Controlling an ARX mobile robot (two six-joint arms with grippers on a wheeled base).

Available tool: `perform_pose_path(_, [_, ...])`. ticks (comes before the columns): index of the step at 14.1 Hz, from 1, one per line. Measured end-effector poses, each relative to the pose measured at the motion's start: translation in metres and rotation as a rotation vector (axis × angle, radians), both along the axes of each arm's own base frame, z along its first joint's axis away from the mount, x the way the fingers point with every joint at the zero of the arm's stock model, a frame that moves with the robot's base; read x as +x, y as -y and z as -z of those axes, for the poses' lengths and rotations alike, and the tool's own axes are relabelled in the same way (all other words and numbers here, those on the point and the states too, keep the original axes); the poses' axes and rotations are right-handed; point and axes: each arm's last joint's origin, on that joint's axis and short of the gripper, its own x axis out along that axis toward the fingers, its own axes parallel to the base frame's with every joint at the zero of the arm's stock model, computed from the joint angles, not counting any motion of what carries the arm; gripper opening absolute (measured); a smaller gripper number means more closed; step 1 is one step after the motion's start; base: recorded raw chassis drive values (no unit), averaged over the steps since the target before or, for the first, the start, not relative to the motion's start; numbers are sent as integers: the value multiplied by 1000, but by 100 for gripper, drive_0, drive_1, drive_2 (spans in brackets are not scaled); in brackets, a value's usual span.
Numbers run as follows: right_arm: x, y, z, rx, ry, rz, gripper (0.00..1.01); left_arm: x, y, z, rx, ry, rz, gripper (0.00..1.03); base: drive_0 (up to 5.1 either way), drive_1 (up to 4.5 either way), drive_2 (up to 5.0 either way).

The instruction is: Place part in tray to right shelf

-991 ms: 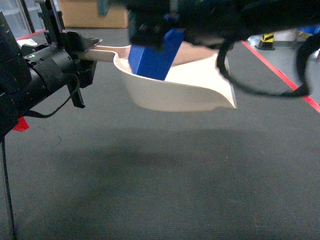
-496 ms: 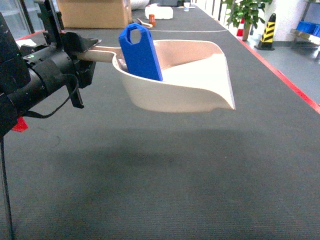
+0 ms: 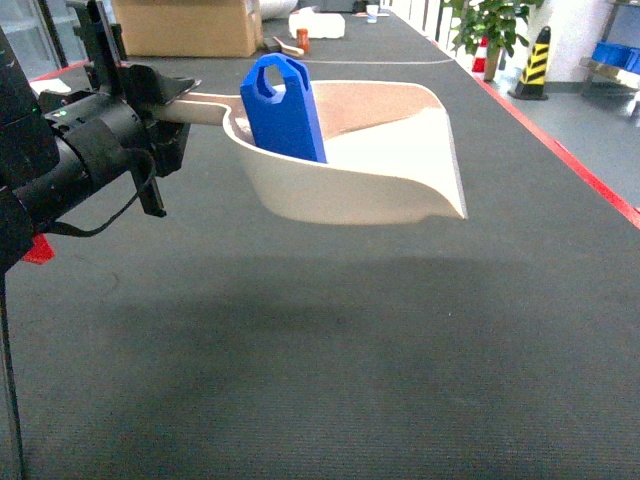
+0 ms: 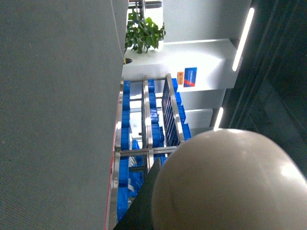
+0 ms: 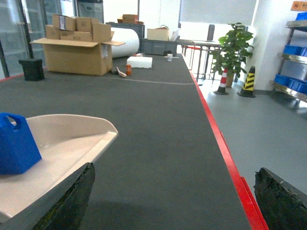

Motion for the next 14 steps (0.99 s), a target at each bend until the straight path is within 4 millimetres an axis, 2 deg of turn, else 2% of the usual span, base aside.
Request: perform_pose_path(14, [1,-1,-1,21,-2,-18,98,0,0,1,0,-3,0,14,0,0,0])
